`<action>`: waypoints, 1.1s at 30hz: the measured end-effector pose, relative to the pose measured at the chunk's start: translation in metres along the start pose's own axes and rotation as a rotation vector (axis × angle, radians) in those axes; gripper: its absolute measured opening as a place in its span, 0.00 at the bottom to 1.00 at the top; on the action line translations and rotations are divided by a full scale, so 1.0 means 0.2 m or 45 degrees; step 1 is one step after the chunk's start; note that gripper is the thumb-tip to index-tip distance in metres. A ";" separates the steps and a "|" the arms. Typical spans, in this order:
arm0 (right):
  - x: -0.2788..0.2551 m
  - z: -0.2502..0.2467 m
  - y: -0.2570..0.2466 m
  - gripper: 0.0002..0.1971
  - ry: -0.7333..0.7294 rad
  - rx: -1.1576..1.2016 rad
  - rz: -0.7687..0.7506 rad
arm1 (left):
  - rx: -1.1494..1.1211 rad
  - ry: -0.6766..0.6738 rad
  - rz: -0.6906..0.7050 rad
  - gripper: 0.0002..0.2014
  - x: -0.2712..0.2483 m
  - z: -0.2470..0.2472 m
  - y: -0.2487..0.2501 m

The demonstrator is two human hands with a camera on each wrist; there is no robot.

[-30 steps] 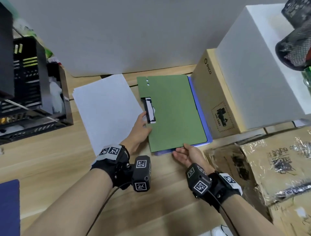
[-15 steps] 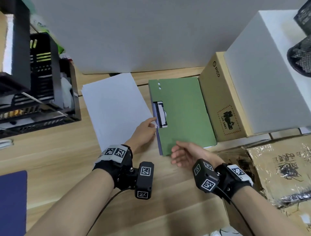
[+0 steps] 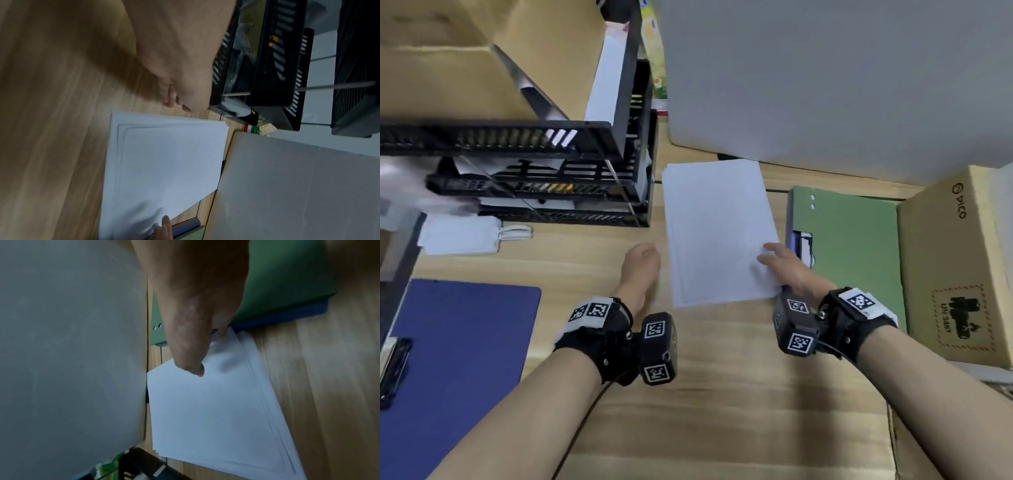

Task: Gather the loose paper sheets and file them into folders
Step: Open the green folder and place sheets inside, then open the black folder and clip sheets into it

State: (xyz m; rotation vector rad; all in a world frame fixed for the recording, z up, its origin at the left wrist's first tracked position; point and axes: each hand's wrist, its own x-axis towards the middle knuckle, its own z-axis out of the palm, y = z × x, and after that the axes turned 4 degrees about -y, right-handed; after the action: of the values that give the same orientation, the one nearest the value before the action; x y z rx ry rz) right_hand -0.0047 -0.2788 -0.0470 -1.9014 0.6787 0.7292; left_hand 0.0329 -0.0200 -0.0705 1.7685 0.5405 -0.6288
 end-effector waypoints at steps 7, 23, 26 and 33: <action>0.17 0.05 -0.09 0.12 0.223 -0.183 0.085 | -0.243 0.000 -0.063 0.10 0.06 -0.02 0.02; -0.02 0.12 0.04 0.10 -0.005 -0.140 0.103 | -0.137 -0.103 -0.058 0.15 -0.05 0.01 -0.08; -0.12 0.14 0.08 0.24 -0.041 0.015 0.152 | -0.133 -0.094 -0.067 0.14 -0.08 -0.02 -0.15; -0.22 0.18 0.18 0.29 -0.125 0.300 0.208 | -0.046 -0.132 -0.037 0.12 -0.13 -0.08 -0.22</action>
State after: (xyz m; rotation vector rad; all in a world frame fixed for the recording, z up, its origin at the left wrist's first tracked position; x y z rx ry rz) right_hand -0.0676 -0.2536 -0.0496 -1.5989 0.8270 0.8027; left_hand -0.0123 0.0049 -0.0807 1.6871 0.5037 -0.7225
